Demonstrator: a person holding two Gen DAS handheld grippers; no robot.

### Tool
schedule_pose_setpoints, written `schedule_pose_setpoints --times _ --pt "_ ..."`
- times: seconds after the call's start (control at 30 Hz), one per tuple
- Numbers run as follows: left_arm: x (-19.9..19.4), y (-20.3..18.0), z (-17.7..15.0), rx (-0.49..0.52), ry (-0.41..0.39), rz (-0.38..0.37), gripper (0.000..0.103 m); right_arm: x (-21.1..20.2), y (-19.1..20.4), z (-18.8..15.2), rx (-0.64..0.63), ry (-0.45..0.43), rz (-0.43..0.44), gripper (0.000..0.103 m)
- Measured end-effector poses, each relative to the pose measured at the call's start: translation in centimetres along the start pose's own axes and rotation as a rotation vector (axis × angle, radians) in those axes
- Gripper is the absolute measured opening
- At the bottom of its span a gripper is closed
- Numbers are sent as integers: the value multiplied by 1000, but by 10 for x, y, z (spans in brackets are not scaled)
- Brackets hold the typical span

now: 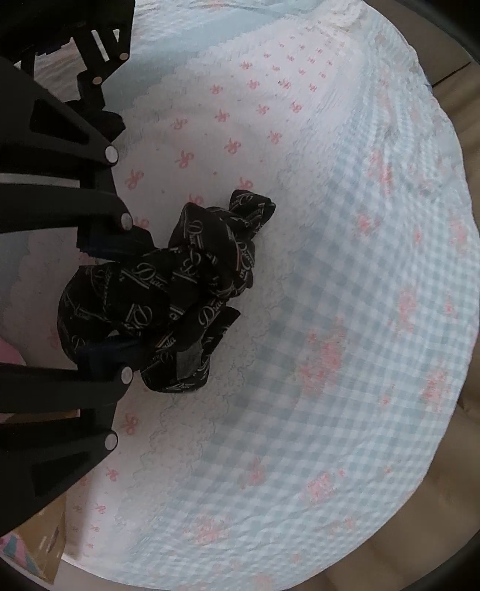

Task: Organize soft objects
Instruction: 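Grasp the black patterned cloth with the right tool while the left grasps the black socks, then lift the cloth and socks and carry them over the box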

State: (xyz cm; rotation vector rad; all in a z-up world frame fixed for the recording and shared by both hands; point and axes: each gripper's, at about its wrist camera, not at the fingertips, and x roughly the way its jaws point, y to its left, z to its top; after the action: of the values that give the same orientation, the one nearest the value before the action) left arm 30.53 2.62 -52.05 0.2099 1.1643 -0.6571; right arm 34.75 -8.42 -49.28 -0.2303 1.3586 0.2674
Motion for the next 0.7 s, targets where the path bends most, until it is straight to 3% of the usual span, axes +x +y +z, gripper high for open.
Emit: schedule_pose_setpoints --times 0.33,0.7 --pt "-78 12 10 -52 -68 19 19 -94 2 -10 114 -95 19 30" --pt "-204 -28 58 -81 -181 31 19 -233 -11 -36 267 -223 19 30"
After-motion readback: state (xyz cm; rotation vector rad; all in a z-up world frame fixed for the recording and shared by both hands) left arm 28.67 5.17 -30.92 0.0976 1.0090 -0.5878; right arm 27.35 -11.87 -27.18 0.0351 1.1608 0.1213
